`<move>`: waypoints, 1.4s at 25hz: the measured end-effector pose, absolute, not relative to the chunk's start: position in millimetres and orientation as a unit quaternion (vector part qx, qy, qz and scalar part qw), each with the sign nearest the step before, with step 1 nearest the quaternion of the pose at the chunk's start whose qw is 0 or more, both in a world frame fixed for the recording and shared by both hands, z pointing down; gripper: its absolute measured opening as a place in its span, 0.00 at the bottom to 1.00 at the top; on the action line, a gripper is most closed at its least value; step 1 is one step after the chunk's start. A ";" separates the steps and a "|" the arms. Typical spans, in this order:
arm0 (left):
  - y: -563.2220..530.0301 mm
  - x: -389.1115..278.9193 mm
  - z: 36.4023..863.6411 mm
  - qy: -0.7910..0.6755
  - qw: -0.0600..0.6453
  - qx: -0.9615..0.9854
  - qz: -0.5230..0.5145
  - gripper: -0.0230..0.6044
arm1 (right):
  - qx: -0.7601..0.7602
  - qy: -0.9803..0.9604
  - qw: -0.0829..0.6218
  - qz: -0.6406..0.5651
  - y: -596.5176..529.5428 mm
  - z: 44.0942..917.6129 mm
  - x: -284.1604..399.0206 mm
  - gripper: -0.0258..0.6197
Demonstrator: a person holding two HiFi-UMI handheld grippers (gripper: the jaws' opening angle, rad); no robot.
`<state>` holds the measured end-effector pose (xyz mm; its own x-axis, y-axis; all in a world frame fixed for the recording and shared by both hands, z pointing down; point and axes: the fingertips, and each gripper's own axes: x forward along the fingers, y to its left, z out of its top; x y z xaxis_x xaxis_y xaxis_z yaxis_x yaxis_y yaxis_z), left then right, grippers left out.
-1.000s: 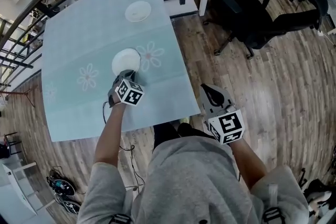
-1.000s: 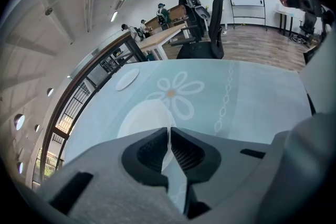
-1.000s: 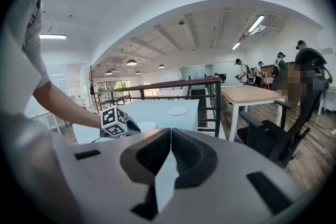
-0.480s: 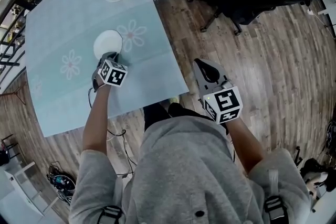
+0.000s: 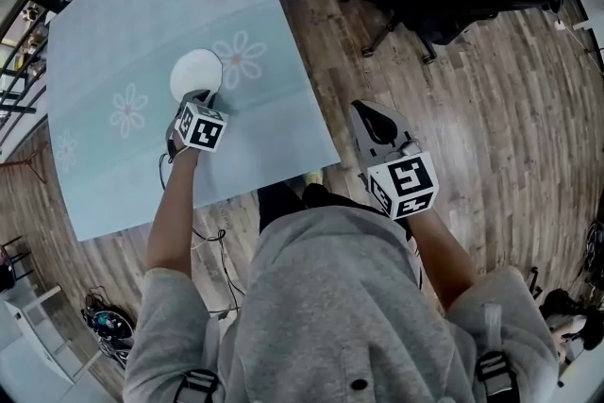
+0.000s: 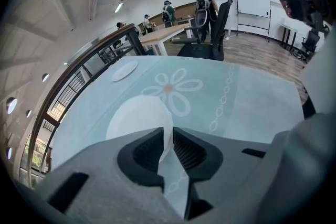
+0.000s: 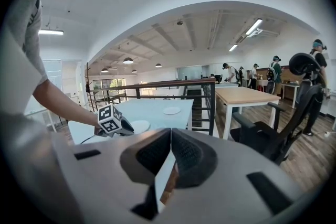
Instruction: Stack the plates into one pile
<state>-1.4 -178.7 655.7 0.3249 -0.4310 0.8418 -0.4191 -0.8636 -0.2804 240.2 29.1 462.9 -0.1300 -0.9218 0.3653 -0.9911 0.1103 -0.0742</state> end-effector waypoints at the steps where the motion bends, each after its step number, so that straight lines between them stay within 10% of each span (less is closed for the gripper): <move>1: -177.5 -1.4 654.9 0.263 0.001 -0.815 -0.516 0.13 | 0.648 -0.737 0.115 0.152 29.9 463.8 239.9 0.08; 35: -122.6 -80.7 476.8 0.499 -0.084 -0.835 -0.218 0.07 | 0.596 -0.793 0.111 0.062 -57.7 414.3 213.3 0.08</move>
<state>-80.7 -122.6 476.8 0.4070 -0.7962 0.4477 -0.8695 -0.4879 -0.0771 213.3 -57.7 414.3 -0.2661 -0.9311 0.2495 -0.9585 0.2830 0.0337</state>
